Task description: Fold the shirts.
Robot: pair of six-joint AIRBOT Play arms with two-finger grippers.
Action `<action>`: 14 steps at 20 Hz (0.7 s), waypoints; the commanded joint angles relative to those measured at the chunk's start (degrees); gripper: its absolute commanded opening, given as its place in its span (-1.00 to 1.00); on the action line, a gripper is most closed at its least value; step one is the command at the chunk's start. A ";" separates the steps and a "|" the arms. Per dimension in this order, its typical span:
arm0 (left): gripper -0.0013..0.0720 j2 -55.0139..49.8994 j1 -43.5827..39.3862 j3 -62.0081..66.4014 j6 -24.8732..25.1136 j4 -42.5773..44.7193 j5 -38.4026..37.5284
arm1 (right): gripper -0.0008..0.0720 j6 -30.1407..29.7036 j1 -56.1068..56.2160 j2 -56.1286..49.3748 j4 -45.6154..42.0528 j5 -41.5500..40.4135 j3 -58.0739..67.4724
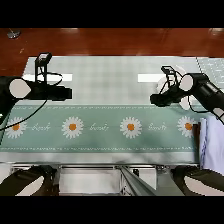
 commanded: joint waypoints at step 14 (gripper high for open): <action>-0.91 -0.04 0.07 -0.02 -0.02 0.00 0.52 | -0.89 0.00 0.02 -0.04 0.04 -2.25 -0.04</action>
